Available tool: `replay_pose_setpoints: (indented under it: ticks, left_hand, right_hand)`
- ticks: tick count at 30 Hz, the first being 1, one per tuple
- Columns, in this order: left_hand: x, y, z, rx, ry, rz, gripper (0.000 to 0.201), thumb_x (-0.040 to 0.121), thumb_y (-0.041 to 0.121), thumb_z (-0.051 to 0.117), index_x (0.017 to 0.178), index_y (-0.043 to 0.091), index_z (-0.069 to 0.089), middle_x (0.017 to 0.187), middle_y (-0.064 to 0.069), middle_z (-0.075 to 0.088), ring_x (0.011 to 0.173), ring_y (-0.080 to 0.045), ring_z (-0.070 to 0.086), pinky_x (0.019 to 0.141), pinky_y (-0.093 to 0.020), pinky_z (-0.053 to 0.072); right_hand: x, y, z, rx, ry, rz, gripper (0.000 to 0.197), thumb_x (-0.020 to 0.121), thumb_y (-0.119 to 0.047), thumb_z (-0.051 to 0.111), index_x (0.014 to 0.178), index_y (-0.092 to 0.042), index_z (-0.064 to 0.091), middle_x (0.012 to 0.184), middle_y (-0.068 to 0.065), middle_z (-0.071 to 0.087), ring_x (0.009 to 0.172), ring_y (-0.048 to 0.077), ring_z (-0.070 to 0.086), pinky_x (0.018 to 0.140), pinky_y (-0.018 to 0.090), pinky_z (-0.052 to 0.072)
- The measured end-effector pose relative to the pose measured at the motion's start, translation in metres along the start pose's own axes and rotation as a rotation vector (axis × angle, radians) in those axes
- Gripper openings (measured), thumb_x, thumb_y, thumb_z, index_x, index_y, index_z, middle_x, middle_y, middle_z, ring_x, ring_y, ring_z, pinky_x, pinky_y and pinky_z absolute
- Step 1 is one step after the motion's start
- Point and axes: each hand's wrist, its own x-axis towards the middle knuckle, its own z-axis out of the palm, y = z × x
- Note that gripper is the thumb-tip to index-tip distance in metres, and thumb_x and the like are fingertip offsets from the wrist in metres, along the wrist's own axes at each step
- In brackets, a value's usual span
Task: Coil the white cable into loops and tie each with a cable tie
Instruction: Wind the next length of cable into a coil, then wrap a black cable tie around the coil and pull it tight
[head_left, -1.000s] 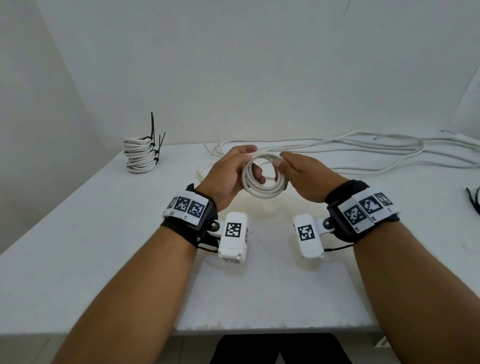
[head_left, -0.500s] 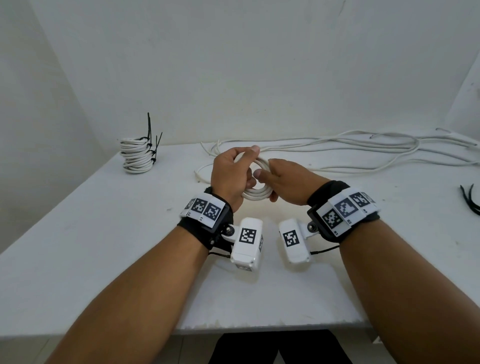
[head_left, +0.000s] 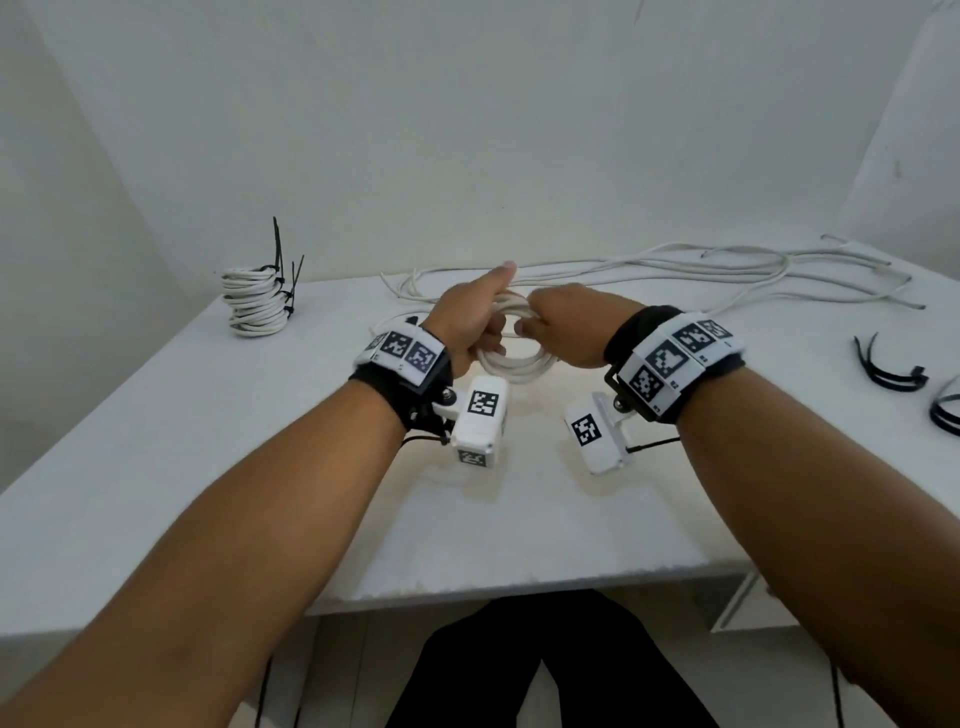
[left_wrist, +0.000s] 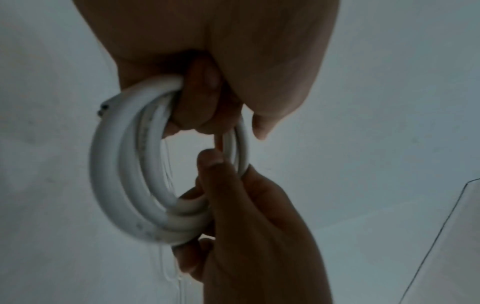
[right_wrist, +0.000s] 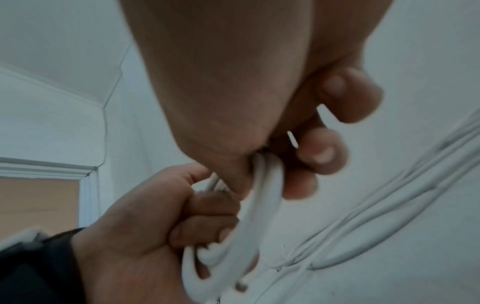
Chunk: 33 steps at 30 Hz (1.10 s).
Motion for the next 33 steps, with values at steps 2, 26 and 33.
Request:
replay_pose_setpoints:
  ticks: [2,26,33]
  left_hand:
    - [0.003,0.002,0.013,-0.058,0.106,0.079,0.037,0.097,0.033,0.052,0.065,0.013,0.051,0.042,0.003,0.037,0.038,-0.015,0.032,0.045,-0.026,0.040]
    - [0.014,0.002,0.174,-0.185,-0.195,-0.032,0.032,0.096,0.029,0.055,0.067,0.016,0.049,0.045,0.005,0.032,0.036,-0.012,0.027,0.048,-0.026,0.038]
    - [0.027,-0.014,0.190,-0.263,0.025,-0.009,0.027,0.087,0.021,0.062,0.064,0.015,0.049,0.041,0.005,0.029,0.034,-0.015,0.032,0.049,-0.026,0.032]
  right_hand:
    - [-0.003,0.009,0.000,0.104,0.117,0.045,0.031,0.100,-0.037,0.043,0.073,-0.021,0.041,0.075,-0.003,0.050,0.073,0.022,0.053,0.067,0.034,0.038]
    - [-0.078,0.141,-0.022,0.037,0.113,0.337,0.038,0.101,-0.042,0.044,0.074,-0.014,0.046,0.077,0.002,0.053,0.075,0.021,0.053,0.064,0.031,0.037]
    - [-0.102,0.205,-0.042,0.484,0.068,0.533,0.051,0.093,-0.060,0.049,0.086,-0.013,0.070,0.076,-0.001,0.070,0.065,0.014,0.059,0.059,0.026,0.043]
